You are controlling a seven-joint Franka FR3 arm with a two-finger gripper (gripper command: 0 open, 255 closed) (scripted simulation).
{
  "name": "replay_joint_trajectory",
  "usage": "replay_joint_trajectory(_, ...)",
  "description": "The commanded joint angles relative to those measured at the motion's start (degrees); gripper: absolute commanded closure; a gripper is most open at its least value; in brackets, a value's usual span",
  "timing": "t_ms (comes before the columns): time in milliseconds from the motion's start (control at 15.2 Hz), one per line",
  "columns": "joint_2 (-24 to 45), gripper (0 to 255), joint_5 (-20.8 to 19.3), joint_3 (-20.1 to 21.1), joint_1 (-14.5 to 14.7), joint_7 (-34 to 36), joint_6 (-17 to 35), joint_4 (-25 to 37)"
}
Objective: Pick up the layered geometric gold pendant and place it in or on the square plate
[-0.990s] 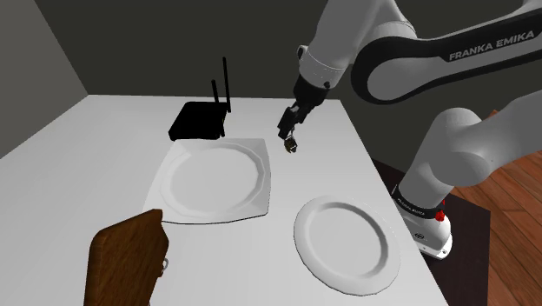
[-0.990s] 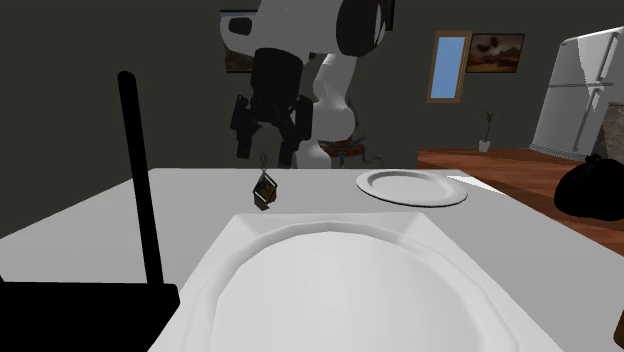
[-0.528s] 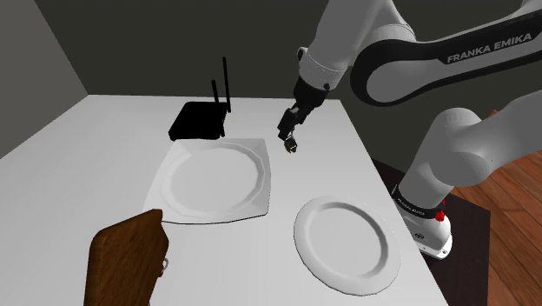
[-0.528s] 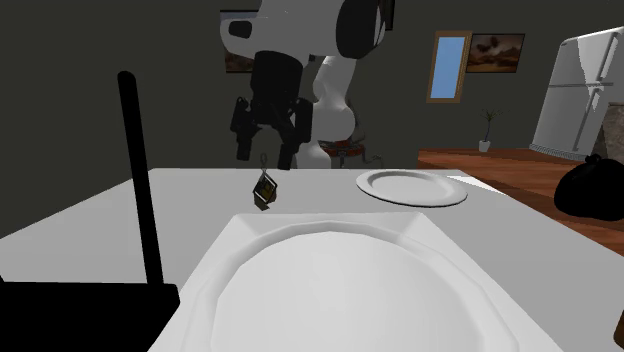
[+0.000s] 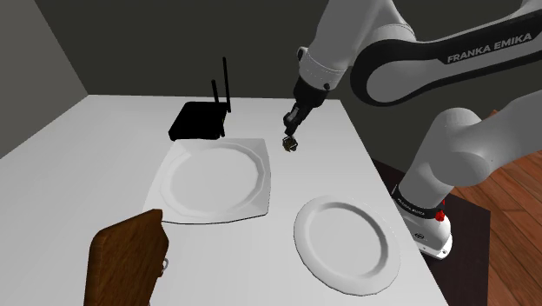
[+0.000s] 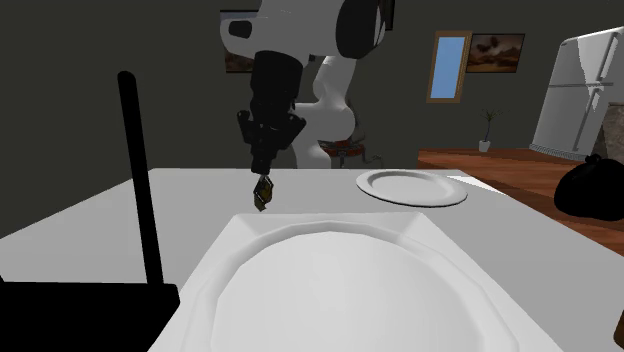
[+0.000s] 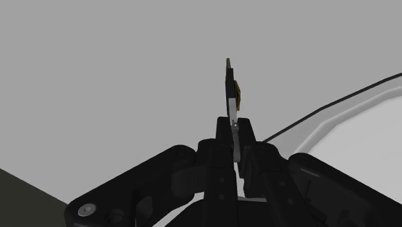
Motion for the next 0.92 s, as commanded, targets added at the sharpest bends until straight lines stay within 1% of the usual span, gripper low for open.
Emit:
replay_joint_trajectory(0,0.01,255,0.01,0.01,0.01,0.00,0.00,-0.01)
replay_joint_trajectory(66,0.02,255,0.01,0.01,0.01,0.01,0.01,-0.02)
replay_joint_trajectory(858,-1.97,255,-1.34,-2.15,-0.59,-0.62,-9.92,7.98)
